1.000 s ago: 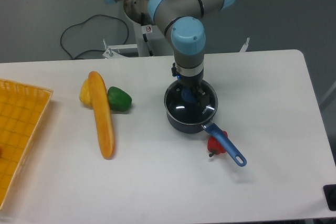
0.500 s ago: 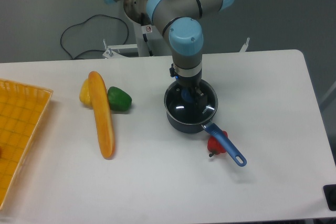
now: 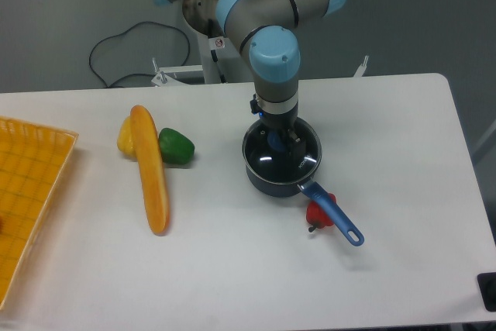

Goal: Open the lid
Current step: 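Close the gripper around the blue knob of the glass lid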

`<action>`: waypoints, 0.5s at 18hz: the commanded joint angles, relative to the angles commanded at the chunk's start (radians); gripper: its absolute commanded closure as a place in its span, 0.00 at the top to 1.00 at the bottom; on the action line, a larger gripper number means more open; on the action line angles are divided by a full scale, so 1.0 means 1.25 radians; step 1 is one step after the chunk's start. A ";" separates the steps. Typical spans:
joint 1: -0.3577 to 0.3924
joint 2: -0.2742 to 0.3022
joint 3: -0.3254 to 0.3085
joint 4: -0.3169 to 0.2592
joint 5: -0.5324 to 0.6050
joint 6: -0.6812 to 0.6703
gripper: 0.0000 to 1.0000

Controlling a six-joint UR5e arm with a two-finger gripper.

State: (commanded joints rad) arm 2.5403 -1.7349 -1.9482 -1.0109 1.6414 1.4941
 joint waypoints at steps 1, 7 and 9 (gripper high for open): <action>0.000 0.000 -0.001 0.000 0.000 0.000 0.89; 0.001 0.000 0.000 0.000 -0.001 0.001 0.82; 0.001 0.000 0.001 0.000 -0.001 0.004 0.82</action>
State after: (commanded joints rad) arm 2.5418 -1.7349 -1.9466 -1.0109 1.6398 1.4987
